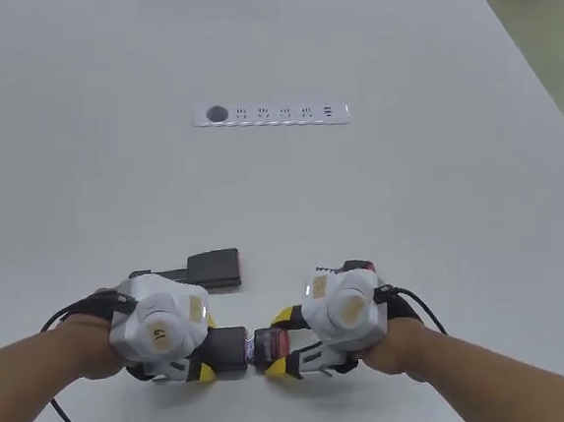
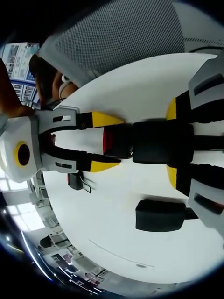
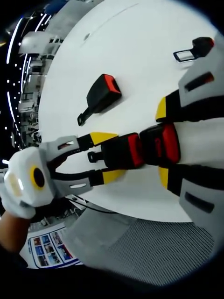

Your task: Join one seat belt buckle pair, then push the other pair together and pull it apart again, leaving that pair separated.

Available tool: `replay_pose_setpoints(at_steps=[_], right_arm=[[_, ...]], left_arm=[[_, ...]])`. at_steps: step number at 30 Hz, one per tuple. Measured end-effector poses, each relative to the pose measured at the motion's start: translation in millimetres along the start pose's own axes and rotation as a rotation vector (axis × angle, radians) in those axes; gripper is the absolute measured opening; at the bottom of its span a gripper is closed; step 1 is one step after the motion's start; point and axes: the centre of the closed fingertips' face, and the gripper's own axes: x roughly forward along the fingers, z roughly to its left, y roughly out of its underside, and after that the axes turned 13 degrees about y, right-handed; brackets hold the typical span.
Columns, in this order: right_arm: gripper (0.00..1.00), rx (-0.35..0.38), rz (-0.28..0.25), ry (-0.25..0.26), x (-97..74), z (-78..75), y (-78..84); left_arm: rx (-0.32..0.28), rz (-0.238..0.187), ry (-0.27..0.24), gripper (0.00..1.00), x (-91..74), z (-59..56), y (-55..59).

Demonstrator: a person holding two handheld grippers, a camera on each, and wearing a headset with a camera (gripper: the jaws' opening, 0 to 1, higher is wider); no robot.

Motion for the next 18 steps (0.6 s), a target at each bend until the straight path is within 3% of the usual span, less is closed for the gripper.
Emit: replay_pose_setpoints(at_steps=[12, 18], right_arm=[[0.35, 0.011, -0.042, -0.002, -0.7, 0.0, 0.7], [0.35, -0.004, -0.072, 0.015, -0.8, 1.7, 1.7]], left_arm=[[0.011, -0.029, 0.003, 0.34, -1.0, 0.5, 0.5], [0.021, -0.074, -0.001, 0.34, -2.3, -0.6, 0.9]])
